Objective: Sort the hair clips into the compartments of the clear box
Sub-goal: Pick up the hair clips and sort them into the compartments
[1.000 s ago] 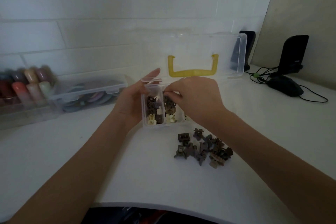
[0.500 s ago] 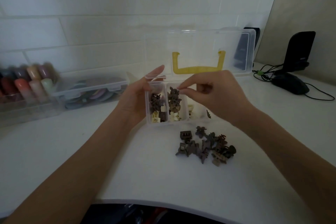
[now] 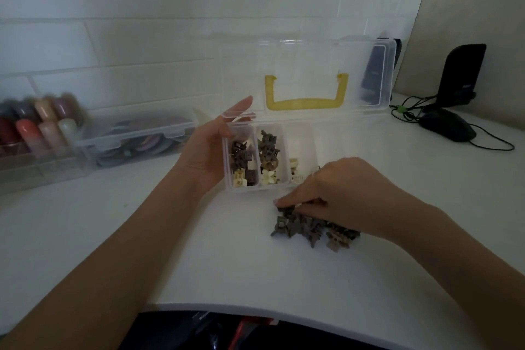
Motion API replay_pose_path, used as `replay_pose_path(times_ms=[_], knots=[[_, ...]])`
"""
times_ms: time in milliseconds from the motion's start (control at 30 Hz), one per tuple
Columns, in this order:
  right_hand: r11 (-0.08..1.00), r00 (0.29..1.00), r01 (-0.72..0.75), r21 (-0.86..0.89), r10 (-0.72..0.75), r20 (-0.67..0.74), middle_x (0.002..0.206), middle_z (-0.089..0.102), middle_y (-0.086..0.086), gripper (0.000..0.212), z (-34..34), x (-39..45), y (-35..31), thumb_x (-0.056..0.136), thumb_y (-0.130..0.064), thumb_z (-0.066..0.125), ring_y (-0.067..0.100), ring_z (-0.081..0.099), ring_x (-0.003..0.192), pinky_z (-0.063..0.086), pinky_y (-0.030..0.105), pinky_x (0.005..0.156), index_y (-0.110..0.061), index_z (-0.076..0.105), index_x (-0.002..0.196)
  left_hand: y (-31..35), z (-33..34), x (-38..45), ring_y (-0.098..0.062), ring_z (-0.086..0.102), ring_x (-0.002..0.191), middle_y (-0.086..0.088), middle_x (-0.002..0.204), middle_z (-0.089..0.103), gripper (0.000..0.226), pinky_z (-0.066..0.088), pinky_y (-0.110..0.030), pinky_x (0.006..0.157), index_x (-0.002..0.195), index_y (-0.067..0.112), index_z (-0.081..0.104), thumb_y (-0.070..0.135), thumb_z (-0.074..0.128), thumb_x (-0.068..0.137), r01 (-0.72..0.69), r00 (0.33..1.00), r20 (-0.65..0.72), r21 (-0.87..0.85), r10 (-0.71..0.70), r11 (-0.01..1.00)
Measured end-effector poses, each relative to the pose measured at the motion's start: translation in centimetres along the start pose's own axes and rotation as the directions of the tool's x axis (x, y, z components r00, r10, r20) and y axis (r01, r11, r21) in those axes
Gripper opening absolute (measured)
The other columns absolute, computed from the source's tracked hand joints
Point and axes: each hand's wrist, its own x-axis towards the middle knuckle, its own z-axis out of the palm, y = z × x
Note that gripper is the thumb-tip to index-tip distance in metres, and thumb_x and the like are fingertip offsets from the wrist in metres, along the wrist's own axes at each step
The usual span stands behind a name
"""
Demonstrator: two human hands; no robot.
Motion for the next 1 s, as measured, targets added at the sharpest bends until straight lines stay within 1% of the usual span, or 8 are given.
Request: replay_pose_path(times_ms=[133,267,400,467,567,667,833,1000], knots=[[0.996,0.999,0.044,-0.072,-0.046,-0.019,0.111,0.069,-0.01,0.034,0.3,0.0,-0.3,0.093,-0.036,0.049,0.014,0.065,0.094,0.043,0.024,0.069,-0.05,0.05,0.125,-0.2,-0.1,0.1,-0.03,0.05,0.107,-0.012,0.116,0.057,0.059,0.035,-0.047,0.102,0.102,0.023,0.073,0.012,0.057,0.047,0.01,1.0,0.005,-0.009,-0.01,1.0],[0.998,0.997,0.055,-0.019,-0.055,-0.05,0.106,0.07,-0.013,0.026,0.6,0.2,-1.0,0.091,-0.035,0.053,0.009,0.066,0.092,0.05,0.026,0.075,-0.041,0.062,0.114,-0.2,-0.3,0.3,-0.031,0.048,0.109,-0.013,0.118,0.057,0.054,0.041,-0.042,0.094,0.102,0.024,0.074,0.008,0.053,0.055,0.003,1.0,-0.014,-0.004,-0.003,1.0],[0.902,0.987,-0.006,0.433,0.075,-0.143,0.055,0.063,-0.012,0.014,-0.1,0.1,-0.5,0.079,-0.031,0.07,0.008,0.048,0.044,0.04,0.015,0.047,-0.032,0.075,0.091,-0.2,-0.3,0.1,-0.031,0.043,0.108,-0.014,0.12,0.05,0.056,0.039,-0.043,0.092,0.102,0.024,0.074,0.012,0.056,0.05,0.011,1.0,0.007,-0.034,-0.011,0.999],[0.812,0.95,-0.028,0.583,0.203,-0.236,0.045,0.054,-0.009,0.011,-0.7,-0.2,0.2,0.076,-0.027,0.071,0.008,0.036,0.038,0.03,0.012,0.042,-0.028,0.075,0.087,-0.1,-0.2,0.1,-0.03,0.035,0.108,-0.015,0.12,0.043,0.056,0.037,-0.042,0.09,0.102,0.024,0.074,0.012,0.056,0.05,0.019,1.0,0.011,-0.063,-0.018,0.998],[0.882,0.822,-0.108,0.458,0.339,-0.458,0.045,0.047,-0.007,0.005,-1.1,-0.3,1.3,0.077,-0.03,0.071,0.01,0.039,0.042,0.032,0.019,0.046,-0.029,0.072,0.082,-0.1,-0.2,0.2,-0.03,0.034,0.109,-0.016,0.121,0.042,0.057,0.031,-0.047,0.105,0.106,0.023,0.072,0.011,0.056,0.053,0.027,1.0,0.008,-0.065,-0.026,0.998],[0.903,0.741,-0.207,0.376,0.395,-0.543,0.047,0.044,-0.007,0.008,-0.6,-0.2,1.6,0.077,-0.035,0.071,0.013,0.042,0.048,0.035,0.024,0.048,-0.029,0.066,0.077,0.0,-0.3,0.2,-0.029,0.041,0.109,-0.015,0.121,0.049,0.057,0.031,-0.046,0.106,0.102,0.023,0.074,0.012,0.058,0.049,0.012,1.0,0.008,-0.029,-0.012,0.999],[0.885,0.692,-0.297,0.359,0.459,-0.558,0.047,0.046,-0.008,0.011,-0.7,-0.2,2.6,0.078,-0.041,0.067,0.011,0.041,0.045,0.034,0.022,0.049,-0.031,0.064,0.075,0.2,-0.2,-0.1,-0.027,0.054,0.109,-0.01,0.123,0.054,0.056,0.048,-0.038,0.09,0.095,0.028,0.076,0.016,0.058,0.043,-0.004,1.0,-0.001,0.044,0.004,0.999],[0.871,0.719,-0.315,0.378,0.479,-0.503,0.046,0.046,-0.008,0.009,-0.7,-0.4,3.3,0.078,-0.039,0.067,0.01,0.042,0.045,0.035,0.022,0.051,-0.031,0.067,0.075,0.6,-0.5,-0.1,-0.023,0.056,0.105,-0.005,0.113,0.058,0.061,0.041,-0.042,0.098,0.09,0.027,0.077,0.015,0.064,0.031,-0.035,0.998,-0.046,0.078,0.038,0.996]])
